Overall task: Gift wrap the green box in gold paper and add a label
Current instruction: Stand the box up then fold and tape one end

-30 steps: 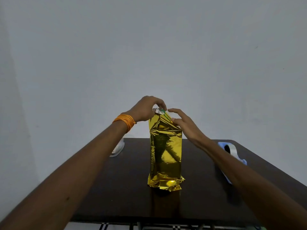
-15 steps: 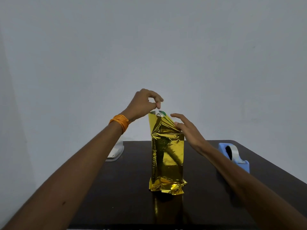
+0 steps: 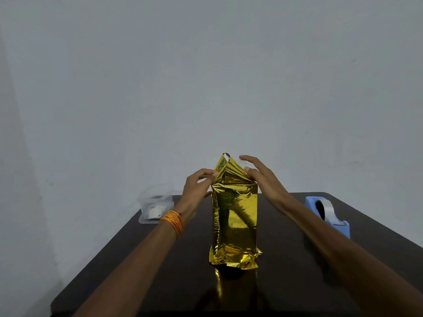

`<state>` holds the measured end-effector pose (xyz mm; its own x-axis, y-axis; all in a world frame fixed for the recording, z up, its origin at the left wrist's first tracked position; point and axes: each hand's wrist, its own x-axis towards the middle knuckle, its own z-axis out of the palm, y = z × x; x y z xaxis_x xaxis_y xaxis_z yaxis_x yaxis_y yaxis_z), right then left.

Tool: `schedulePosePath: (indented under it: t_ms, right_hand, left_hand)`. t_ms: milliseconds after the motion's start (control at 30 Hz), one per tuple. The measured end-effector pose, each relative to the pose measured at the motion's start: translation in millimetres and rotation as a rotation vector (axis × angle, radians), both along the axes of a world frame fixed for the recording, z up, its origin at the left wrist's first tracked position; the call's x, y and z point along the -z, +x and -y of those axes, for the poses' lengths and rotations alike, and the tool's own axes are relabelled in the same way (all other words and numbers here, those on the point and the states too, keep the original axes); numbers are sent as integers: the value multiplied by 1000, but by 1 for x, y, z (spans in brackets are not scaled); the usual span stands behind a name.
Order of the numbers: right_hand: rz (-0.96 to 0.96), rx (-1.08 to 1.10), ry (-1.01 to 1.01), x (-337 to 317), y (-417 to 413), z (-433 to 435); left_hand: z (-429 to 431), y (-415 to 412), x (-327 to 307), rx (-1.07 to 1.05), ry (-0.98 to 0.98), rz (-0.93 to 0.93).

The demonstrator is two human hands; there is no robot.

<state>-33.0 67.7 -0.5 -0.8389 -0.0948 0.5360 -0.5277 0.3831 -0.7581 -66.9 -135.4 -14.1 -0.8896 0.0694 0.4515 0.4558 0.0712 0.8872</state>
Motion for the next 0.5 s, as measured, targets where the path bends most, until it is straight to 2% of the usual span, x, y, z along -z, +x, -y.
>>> schedulePosePath:
  t_ms: [267,500]
  right_hand:
    - [-4,4,13,-2,-1,-1]
    - [24,-27,43,-12,4,-3]
  left_hand:
    - [0,-10,-20,84,-250,84]
    - [0,-6,-27,125,-340,138]
